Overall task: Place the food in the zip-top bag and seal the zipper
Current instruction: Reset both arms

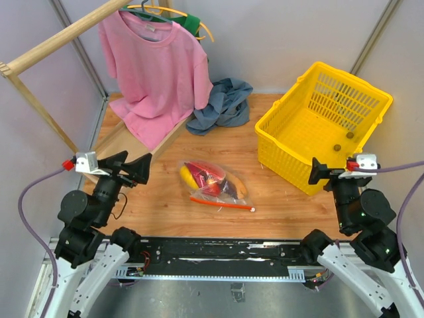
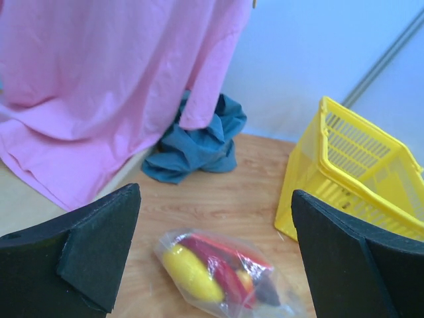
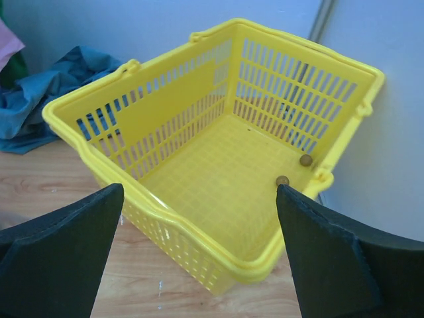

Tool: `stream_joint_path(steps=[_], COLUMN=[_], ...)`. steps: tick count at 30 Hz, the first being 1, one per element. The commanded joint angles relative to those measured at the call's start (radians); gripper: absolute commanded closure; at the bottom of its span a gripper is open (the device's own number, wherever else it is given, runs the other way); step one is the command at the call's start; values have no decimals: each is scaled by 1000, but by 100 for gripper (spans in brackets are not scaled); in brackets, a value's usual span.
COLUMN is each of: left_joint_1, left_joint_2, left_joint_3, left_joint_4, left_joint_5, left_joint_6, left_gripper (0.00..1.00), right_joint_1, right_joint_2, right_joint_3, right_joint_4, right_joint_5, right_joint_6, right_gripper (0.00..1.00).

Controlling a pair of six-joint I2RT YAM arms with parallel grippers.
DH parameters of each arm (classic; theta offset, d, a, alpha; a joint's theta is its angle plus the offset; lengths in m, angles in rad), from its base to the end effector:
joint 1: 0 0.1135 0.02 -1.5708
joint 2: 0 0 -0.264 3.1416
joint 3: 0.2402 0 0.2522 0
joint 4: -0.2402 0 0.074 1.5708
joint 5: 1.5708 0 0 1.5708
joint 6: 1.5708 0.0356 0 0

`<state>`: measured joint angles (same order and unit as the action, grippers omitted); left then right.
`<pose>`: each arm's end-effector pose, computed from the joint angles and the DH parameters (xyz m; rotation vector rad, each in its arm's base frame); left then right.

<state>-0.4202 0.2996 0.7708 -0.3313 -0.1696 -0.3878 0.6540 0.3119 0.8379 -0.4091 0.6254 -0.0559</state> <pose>0.0635 -0.0218 0.3713 -0.1182 1.4505 -0.5420 0.0544 0.0155 0.3814 -0.0093 1.4761 0.0309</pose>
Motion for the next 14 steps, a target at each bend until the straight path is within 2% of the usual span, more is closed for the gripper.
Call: stream_joint_path(steps=[1, 6, 14], left_joint_1=[6, 6, 8], left_joint_2=[-80, -88, -55], left_joint_3=[-93, -129, -128], left_joint_4=[125, 143, 131], left_joint_5=[-102, -112, -97], left_joint_6=[77, 117, 125], left_gripper=[1, 1, 1], right_joint_1=[-12, -11, -12], right_joint_2=[-82, -159, -156], right_joint_3=[-46, -96, -95], right_joint_4=[23, 68, 72], right_joint_5=[140, 142, 149], right_joint_6=[3, -13, -19], right_gripper=[2, 2, 2])
